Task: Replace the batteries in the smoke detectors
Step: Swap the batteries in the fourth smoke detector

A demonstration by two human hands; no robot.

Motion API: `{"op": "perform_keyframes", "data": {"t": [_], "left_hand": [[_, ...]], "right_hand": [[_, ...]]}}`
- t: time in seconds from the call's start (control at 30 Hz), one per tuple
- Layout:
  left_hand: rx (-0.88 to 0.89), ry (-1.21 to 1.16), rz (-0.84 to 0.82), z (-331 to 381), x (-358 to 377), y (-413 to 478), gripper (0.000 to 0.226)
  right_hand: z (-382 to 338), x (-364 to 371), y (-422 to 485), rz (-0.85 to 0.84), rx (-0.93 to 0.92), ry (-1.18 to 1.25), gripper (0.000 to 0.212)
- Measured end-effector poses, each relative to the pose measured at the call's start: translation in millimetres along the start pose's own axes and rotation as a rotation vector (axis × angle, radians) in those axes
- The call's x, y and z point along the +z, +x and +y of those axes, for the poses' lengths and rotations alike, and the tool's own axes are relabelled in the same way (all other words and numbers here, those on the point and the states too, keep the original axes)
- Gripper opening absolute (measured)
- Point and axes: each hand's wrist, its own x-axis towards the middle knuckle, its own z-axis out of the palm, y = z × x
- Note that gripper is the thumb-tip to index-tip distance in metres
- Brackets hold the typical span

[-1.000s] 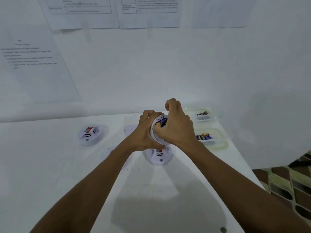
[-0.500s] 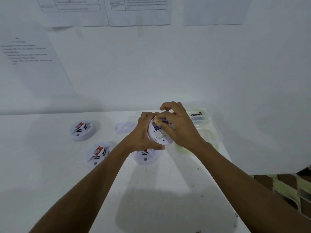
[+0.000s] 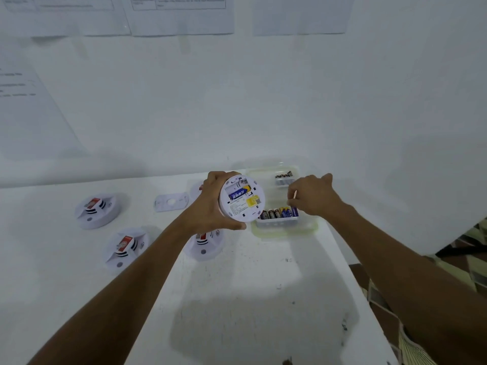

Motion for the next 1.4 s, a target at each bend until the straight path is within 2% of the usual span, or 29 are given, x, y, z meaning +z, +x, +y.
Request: {"op": "perform_keyframes", "data": {"t": [0.2,0.37,0.7,0.8,0.87,0.97,1.03,1.23,1.4], "left_hand": [[-0.010,0.026,-0.016,-2.2,10.1,8.6,0.105],[-0.002,0.031,-0.020,-2.4,13.0,12.4,0.103],[-0.006,0.037,-0.014,-0.4,12.4,13.2,0.098],[0.004,0.037,-0.017,0.9,12.8,13.3,0.097],[0.014,0.036,-0.016,1.3,13.4,14.3,0.097],[0.037,0.047,-0.008,0.1,15.3,16.3,0.095],[0.047,0.060,0.008,-1.1,18.2,17.9,0.096],[0.094,0.131,0.058,-4.1,24.2,20.7,0.096],[0.151,0.167,0.108,-1.9,26.4,18.1,0.089]], "right_hand": [[0.7,9.5,0.8,-0.127,0.002,-0.015,0.017],[6.4,12.7,0.6,-0.138,0.027,0.002,0.014],[2.0,7.5,-2.7,-0.202,0.086,0.185,0.026],[1.8,6.9,-5.8,-0.169,0.074,0.191,0.024],[-0.6,2.9,-8.2,-0.065,0.033,0.205,0.020],[-15.3,-8.1,-14.6,0.140,-0.093,0.577,0.013],[-32.8,-15.4,-19.1,0.215,-0.128,0.753,0.009],[-70.2,-4.3,-23.4,0.288,0.096,0.953,0.008],[-87.2,-5.9,-26.6,0.243,0.269,1.179,0.010]]}}
